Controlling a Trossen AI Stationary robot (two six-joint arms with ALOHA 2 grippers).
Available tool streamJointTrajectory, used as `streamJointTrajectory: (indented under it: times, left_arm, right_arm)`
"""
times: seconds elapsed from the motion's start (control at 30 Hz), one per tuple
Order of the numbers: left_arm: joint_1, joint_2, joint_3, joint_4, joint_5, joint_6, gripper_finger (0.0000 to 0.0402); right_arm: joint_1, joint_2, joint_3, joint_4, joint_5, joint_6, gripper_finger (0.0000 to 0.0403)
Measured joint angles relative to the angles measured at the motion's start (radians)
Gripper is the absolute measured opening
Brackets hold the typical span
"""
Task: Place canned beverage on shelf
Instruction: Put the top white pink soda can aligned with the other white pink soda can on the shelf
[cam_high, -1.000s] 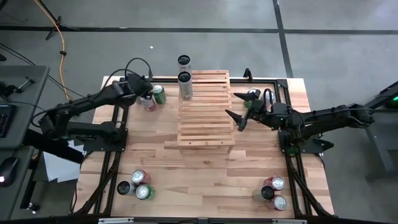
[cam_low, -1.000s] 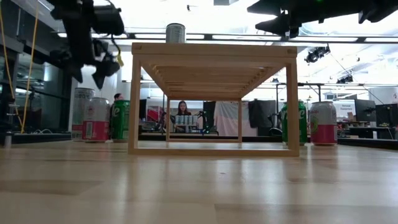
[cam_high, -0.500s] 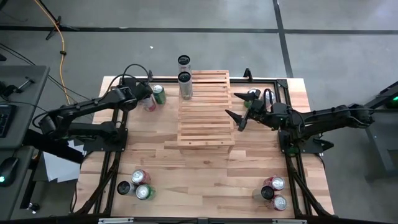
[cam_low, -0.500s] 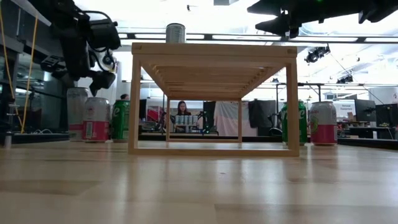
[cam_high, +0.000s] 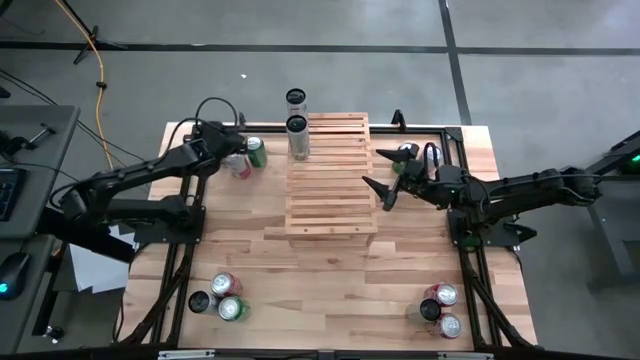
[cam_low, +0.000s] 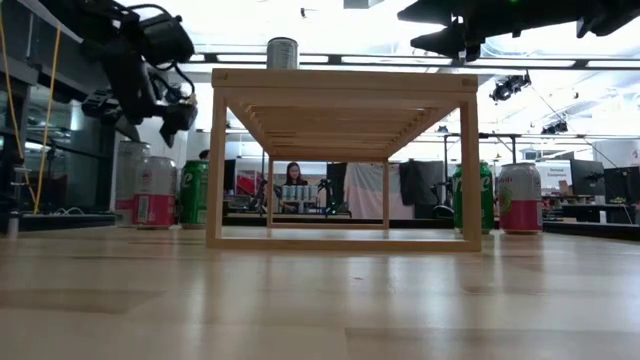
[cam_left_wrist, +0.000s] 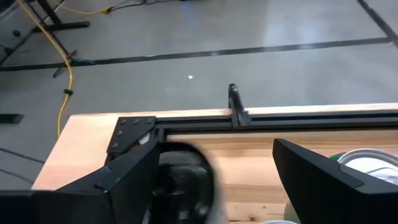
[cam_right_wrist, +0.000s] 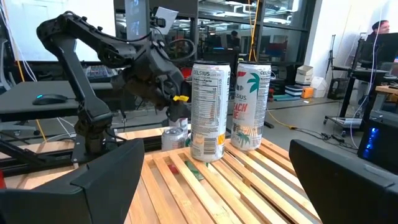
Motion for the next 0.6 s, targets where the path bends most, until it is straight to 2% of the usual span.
streamJointTrajectory:
  times: [0.3, 0.6]
  left_arm:
    - [-0.001, -0.106, -0.001, -0.055, -0.056, 0.006, 0.0303]
    - [0.0, -0.136, -0.083, -0.071, -0.092, -0.108, 0.0303]
  right_arm:
    - [0.0, 0.0, 0.0, 0.0, 0.0, 0.0, 0.0387]
    - [0.0, 0.0, 0.0, 0.0, 0.0, 0.0, 0.0387]
